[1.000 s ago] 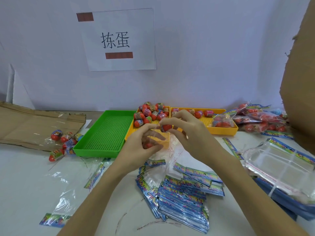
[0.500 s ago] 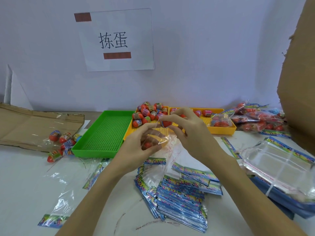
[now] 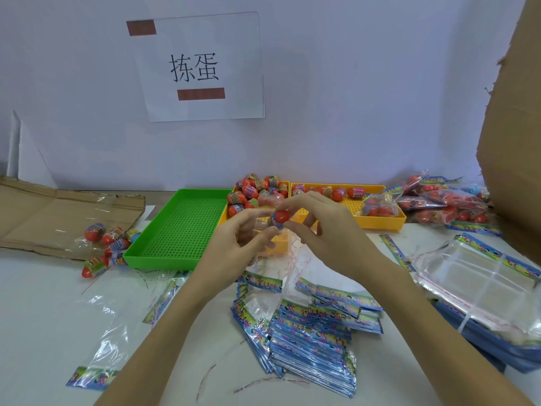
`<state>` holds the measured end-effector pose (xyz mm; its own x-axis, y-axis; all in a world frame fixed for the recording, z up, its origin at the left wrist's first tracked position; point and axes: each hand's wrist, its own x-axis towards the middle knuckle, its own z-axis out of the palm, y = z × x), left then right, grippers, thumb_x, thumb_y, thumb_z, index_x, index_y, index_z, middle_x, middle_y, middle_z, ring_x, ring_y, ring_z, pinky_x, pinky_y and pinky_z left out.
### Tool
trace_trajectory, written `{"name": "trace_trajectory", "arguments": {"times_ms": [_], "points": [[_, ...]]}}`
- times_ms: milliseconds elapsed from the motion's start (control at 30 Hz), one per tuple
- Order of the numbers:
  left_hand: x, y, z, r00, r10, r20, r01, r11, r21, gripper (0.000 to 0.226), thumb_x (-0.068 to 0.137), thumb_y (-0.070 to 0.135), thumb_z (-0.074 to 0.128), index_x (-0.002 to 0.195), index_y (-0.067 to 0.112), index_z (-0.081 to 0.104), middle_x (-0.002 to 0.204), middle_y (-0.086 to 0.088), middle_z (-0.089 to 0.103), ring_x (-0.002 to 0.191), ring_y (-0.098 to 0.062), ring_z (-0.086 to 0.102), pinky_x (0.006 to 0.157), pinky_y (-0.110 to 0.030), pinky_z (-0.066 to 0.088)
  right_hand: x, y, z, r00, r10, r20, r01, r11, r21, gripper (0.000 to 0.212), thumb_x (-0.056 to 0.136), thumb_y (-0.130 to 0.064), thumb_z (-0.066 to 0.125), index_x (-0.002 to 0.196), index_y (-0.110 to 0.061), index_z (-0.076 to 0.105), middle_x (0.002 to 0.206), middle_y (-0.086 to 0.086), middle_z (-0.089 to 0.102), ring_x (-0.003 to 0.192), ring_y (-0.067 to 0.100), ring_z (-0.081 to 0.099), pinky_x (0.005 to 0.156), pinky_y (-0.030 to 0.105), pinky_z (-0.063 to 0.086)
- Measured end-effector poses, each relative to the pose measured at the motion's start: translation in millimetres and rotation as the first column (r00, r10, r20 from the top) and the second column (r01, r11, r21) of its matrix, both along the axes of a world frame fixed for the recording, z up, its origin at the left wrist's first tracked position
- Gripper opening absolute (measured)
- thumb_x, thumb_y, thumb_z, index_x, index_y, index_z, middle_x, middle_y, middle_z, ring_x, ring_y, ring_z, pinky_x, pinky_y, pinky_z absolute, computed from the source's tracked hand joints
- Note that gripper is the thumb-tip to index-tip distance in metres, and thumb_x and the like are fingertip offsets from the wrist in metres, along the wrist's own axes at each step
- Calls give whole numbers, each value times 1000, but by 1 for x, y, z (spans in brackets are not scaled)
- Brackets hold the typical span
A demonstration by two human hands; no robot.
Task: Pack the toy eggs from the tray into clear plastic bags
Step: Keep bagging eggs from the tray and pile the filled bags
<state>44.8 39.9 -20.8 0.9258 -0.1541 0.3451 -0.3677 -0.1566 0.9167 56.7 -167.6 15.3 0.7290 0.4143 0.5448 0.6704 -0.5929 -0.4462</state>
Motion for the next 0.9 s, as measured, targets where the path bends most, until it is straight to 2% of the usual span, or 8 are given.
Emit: {"name": "trace_trajectory", "arguments": {"times_ms": [133, 267, 400, 500, 600, 667, 733, 900], "points": [[-1, -1, 0, 999, -39, -25, 39, 999, -16, 37, 90, 38, 74, 126, 27, 70, 88, 1, 76, 67, -13, 64, 53, -24, 46, 1, 1, -3, 995, 49, -90, -47, 999, 20, 13, 102, -20, 64, 109, -21, 75, 114, -5, 60, 76, 6, 60, 66, 12, 40], [-1, 0, 0, 997, -59, -46, 56, 997, -62, 34, 95, 37, 71, 126, 25, 71, 83, -10, 72, 58, -19, 47, 50, -23, 41, -2, 3, -3, 983, 117, -139, -115, 993, 22, 29, 108, -30, 50, 102, -16, 75, 110, -6, 61, 69, 4, 59, 67, 26, 46], [-2, -1, 3, 995, -46, -88, 39, 996, -75, 34, 93, 43, 70, 124, 28, 72, 85, -1, 78, 66, -19, 60, 54, -24, 47, -3, 5, -3, 971, 125, -202, -117, 992, 47, 33, 102, -53, 52, 111, -28, 73, 112, -11, 55, 73, 13, 61, 65, 20, 47], [-3, 0, 4, 992, -55, -116, 41, 993, -115, 35, 91, 44, 73, 121, 26, 73, 100, -8, 81, 90, -36, 72, 76, -47, 55, -2, 7, -9, 968, 104, -230, -109, 994, -9, 17, 94, -59, 63, 107, -48, 62, 120, -13, 44, 76, 11, 62, 72, 16, 47], [-3, 3, 4, 993, -45, -110, 34, 994, -100, 31, 91, 42, 75, 118, 28, 74, 101, -11, 81, 92, -53, 71, 74, -71, 53, -1, 9, -17, 957, 99, -274, -108, 994, -17, 22, 89, -60, 68, 107, -47, 64, 129, -11, 37, 92, 3, 56, 75, 14, 44], [-4, 3, 4, 992, -57, -111, 47, 995, -88, 29, 92, 41, 76, 119, 29, 73, 101, -10, 82, 79, -47, 69, 64, -54, 53, 1, 9, -18, 941, 134, -310, -129, 991, 38, 22, 88, -55, 72, 108, -46, 69, 145, -13, 31, 120, -4, 45, 88, 21, 45], [-5, 1, 4, 993, -63, -105, 55, 995, -80, 30, 92, 40, 77, 120, 31, 72, 101, -9, 81, 76, -48, 67, 65, -44, 50, 2, 7, -18, 912, 174, -372, -161, 985, 66, 22, 89, -53, 73, 110, -48, 72, 163, -18, 17, 146, 7, 30, 104, 36, 46], [-4, -1, 2, 997, -50, -60, 48, 998, -29, 31, 92, 39, 77, 121, 33, 72, 90, -9, 80, 62, -14, 64, 53, -22, 48, 0, 8, -17, 826, 292, -483, -254, 956, 144, 21, 96, -49, 66, 113, -41, 76, 169, -25, 10, 154, -5, 14, 114, 42, 45]]}}
